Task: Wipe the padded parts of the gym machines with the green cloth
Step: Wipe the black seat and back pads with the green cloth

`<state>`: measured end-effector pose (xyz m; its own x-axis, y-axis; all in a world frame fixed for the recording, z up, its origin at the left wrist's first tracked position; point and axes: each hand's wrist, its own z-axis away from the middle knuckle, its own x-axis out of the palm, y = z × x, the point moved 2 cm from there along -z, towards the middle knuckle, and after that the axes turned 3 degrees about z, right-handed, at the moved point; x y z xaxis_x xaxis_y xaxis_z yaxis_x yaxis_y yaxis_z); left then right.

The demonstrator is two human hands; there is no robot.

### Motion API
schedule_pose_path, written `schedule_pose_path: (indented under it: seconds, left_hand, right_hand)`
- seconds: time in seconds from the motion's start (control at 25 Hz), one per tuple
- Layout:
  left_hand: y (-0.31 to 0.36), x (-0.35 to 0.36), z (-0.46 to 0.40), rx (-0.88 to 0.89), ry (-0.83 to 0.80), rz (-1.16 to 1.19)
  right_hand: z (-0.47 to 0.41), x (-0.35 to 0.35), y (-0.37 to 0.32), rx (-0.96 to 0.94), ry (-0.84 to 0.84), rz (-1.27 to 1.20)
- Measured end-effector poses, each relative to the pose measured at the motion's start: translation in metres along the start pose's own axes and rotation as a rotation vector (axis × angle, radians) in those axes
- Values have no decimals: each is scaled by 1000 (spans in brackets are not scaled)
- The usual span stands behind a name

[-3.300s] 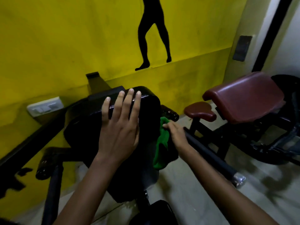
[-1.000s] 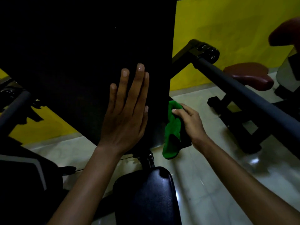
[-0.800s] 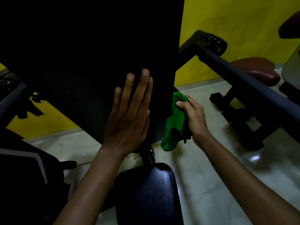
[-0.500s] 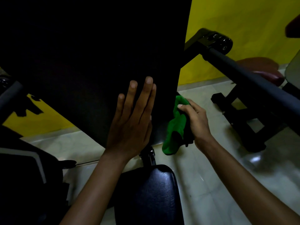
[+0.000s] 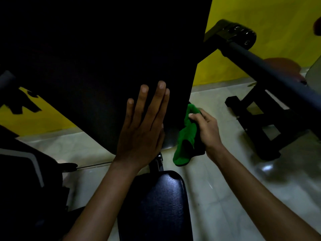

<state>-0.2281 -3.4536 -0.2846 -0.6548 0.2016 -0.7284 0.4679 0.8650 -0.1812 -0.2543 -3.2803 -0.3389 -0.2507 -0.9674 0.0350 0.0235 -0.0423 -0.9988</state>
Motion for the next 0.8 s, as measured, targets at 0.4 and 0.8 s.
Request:
schedule_pose_path:
  seconds: [0.4, 0.8]
  left_hand:
    - [5, 26, 36, -68, -113, 114]
    - [-1, 40, 56, -30, -143, 98]
  right_hand:
    - [-5, 3, 34, 55, -19, -87]
    - [-3, 11, 104, 509, 103, -170]
